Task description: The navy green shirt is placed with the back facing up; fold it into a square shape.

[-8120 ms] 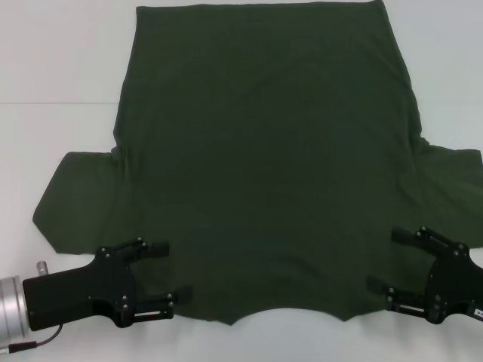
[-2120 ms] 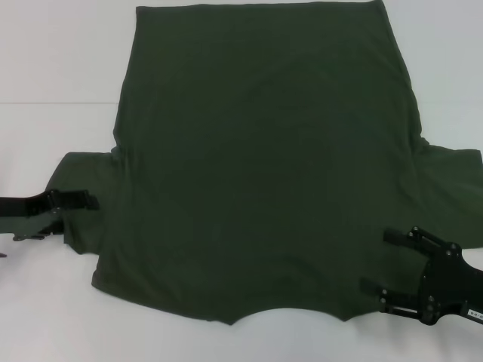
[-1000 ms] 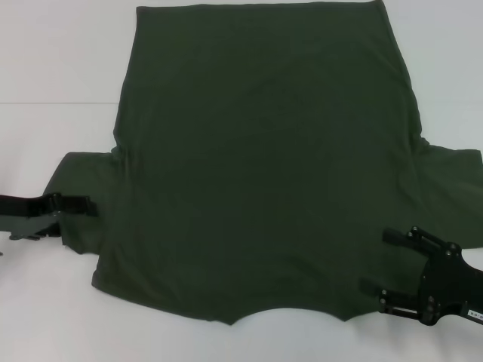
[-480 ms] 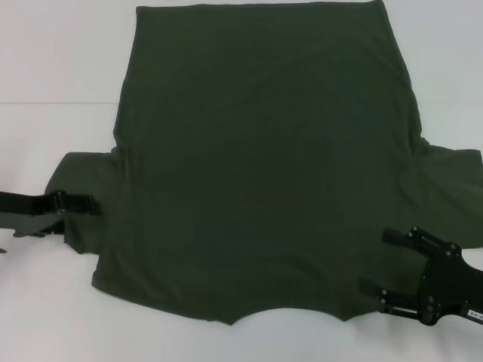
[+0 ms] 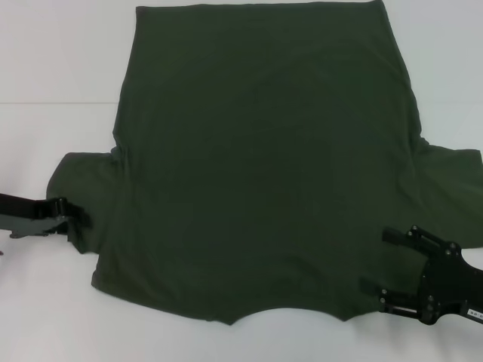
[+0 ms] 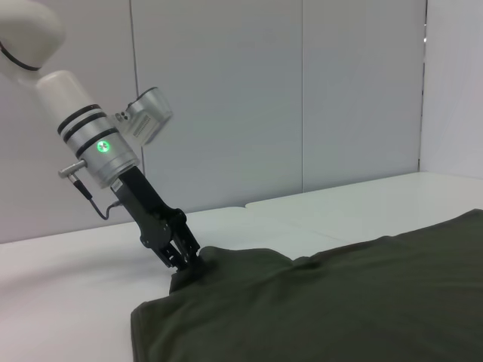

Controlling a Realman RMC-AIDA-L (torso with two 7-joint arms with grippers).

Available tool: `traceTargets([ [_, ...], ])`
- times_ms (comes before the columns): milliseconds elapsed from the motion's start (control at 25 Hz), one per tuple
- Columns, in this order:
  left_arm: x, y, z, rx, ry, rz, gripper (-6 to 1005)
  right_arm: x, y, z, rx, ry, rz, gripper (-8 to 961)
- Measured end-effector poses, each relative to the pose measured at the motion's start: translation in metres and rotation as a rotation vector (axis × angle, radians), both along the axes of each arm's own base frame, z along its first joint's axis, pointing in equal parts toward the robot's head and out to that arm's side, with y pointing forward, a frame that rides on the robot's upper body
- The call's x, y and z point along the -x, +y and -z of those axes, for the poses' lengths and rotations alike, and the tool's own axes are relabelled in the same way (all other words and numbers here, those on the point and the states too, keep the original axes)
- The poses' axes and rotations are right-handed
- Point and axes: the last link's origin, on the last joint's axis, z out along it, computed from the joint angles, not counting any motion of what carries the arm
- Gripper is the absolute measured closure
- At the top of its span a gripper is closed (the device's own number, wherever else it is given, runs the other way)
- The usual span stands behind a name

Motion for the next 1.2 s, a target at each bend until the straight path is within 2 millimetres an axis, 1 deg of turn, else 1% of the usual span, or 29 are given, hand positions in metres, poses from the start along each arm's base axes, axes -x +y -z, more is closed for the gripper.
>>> traceTargets([
  [40, 0.0, 0.0, 0.0, 0.0, 0.0, 0.0, 471, 0.0, 0.0, 0.0, 0.0, 0.001, 0.0, 7],
  [280, 0.0, 0.001, -0.002, -0.007, 0.004, 0.002, 688, 0.0, 0.0, 0.0, 0.0, 0.001, -0.001, 7],
  [480, 0.001, 0.0, -0.002, -0.006, 0.009, 0.002, 945, 0.0, 0.0, 0.0, 0.0, 0.002, -0.001, 6],
  [1000, 0.0, 0.0, -0.007, -0.006, 0.014, 0.029, 968, 0.001, 0.0, -0.002, -0.005, 0.01, -0.003, 7],
  [1200, 0.0, 0.001, -0.015, -0.011, 0.025, 0.044, 969, 0.001, 0.0, -0.002, -0.007, 0.012, -0.003, 7],
])
